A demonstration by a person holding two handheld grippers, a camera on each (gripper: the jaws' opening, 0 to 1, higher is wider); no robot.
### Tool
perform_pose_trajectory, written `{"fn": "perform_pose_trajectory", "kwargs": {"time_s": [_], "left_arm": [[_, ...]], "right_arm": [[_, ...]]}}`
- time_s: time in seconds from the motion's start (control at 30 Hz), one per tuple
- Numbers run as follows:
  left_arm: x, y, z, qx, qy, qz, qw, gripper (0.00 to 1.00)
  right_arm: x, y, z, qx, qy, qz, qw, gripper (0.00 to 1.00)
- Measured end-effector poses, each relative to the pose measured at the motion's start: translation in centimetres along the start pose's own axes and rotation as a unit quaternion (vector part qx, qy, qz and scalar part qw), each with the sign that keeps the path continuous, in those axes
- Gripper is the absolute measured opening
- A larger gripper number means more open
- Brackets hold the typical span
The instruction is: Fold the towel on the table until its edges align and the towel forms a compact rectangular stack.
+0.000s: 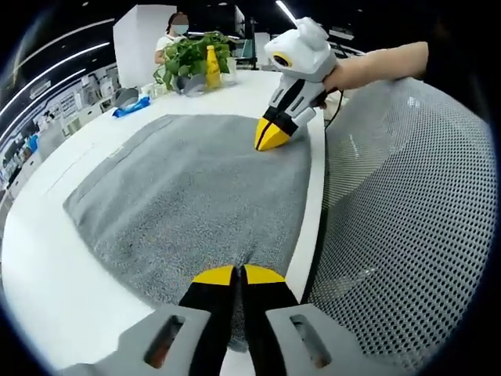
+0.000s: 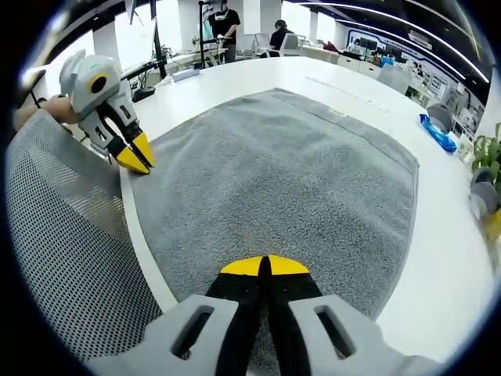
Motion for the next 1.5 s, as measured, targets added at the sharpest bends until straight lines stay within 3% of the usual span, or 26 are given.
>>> {"fn": "perform_pose_trajectory", "kwargs": {"time_s": [0.33, 0.53, 0.87, 1.03, 1.23, 1.3, 1.37, 1.43, 1.5], "left_arm": [[0.6, 1.3, -1.2, -0.012, -0.001, 0.005, 0.9999, 0.02], [2.6, 3.1, -1.5, -0.035, 0.015, 0.006, 0.9993, 0.02], [4.9, 4.1, 1.8, -0.04, 0.03, 0.029, 0.9984, 0.02], [5.1, 3.2, 3.7, -0.01, 0.041, 0.045, 0.9981, 0.03], [5.3, 2.9, 3.2, -0.022, 0.07, 0.03, 0.9969, 0.12], [5.5, 2.6, 2.5, -0.029, 0.066, 0.006, 0.9974, 0.15], [5.4, 1.8, 1.7, -0.015, 0.048, -0.01, 0.9987, 0.17], [4.8, 1.3, 0.9, -0.012, 0.021, -0.002, 0.9997, 0.18], [3.9, 1.2, -0.4, -0.03, -0.003, 0.001, 0.9995, 0.16]], "right_arm": [[0.0, 0.0, 0.0, -0.002, 0.0, 0.006, 1.0, 0.0], [0.1, 0.0, 0.0, -0.002, 0.002, 0.007, 1.0, 0.0], [0.1, -0.2, -0.1, -0.016, 0.006, 0.026, 0.9995, 0.0], [0.3, -0.2, 0.0, -0.031, 0.027, 0.056, 0.9976, 0.0], [0.1, -0.1, -0.2, -0.033, 0.048, 0.082, 0.995, 0.01], [0.1, -0.2, -0.1, -0.035, 0.048, 0.086, 0.9945, 0.01], [0.1, -0.2, -0.1, -0.037, 0.047, 0.087, 0.9944, 0.0], [0.1, -0.2, -0.1, -0.038, 0.047, 0.088, 0.9943, 0.0], [0.1, -0.2, -0.2, -0.039, 0.046, 0.089, 0.9942, 0.0]]}}
Point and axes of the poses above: the point that each gripper's makers call its tool centre point, and the gripper's own axes: z roughly forward along the fingers, x roughly to its left, y roughly out of its top, the point moved 8 cm from there along -z, roughly backward along the fingers, and after that the axes turned 14 degrees about y, right-handed, at the moved point
